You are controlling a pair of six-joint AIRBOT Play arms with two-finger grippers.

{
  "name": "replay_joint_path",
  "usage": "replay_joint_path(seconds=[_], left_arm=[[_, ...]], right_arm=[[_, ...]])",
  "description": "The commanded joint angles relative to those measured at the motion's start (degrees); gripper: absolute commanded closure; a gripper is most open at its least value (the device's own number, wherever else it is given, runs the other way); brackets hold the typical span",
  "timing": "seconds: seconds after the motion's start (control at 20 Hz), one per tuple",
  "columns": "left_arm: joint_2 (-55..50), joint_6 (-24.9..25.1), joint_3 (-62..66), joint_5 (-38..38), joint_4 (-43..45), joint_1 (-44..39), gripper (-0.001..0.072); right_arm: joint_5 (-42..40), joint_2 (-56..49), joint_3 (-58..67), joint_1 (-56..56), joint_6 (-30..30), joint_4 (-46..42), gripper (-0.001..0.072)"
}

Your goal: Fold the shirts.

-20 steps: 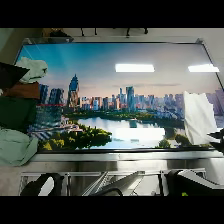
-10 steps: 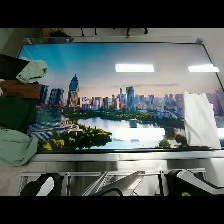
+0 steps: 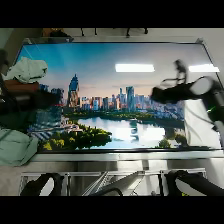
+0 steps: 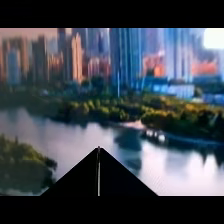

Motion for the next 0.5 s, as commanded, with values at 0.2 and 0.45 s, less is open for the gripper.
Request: replay_joint_path(seconds=[0.2, 0.45], left_arm=[[13.51, -0.55, -21.68, 4.87, -0.52, -6.62, 0.0692], [16.15, -0.55, -24.46, 6.43, -0.55, -6.62, 0.0693]], right_arm=[[-2.14, -4.70, -4.57, 16.24, 5.40, -8.57, 0.0696], [-2.14, -7.13, -4.57, 16.24, 5.40, -8.59, 0.0696]])
